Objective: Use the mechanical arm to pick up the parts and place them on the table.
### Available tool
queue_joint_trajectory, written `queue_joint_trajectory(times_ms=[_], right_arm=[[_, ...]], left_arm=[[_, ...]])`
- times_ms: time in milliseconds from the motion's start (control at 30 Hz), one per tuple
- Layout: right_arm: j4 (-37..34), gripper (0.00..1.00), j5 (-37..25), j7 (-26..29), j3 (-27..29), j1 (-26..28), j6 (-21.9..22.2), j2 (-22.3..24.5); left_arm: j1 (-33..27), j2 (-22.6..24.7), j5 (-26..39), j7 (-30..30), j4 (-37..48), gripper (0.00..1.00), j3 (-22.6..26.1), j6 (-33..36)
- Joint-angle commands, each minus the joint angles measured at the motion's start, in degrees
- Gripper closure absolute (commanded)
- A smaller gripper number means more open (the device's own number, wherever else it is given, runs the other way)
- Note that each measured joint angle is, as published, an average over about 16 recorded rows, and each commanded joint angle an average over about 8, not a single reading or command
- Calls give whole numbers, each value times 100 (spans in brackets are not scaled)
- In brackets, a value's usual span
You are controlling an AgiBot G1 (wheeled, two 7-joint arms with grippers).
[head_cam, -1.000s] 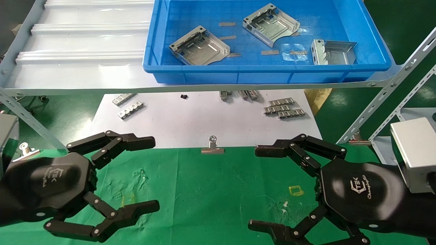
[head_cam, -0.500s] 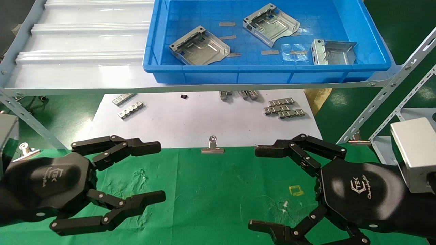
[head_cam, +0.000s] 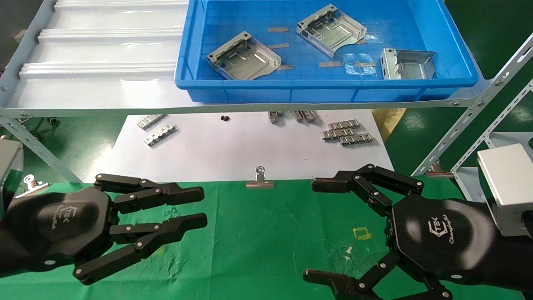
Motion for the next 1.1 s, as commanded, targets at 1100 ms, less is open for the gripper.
queue_joint_trajectory(times_ms=[1100], right_arm=[[-4590,0,-3142,-111,-1390,4369,2296,-2821]], left_arm=[[0,0,0,0,0,87,0,0]])
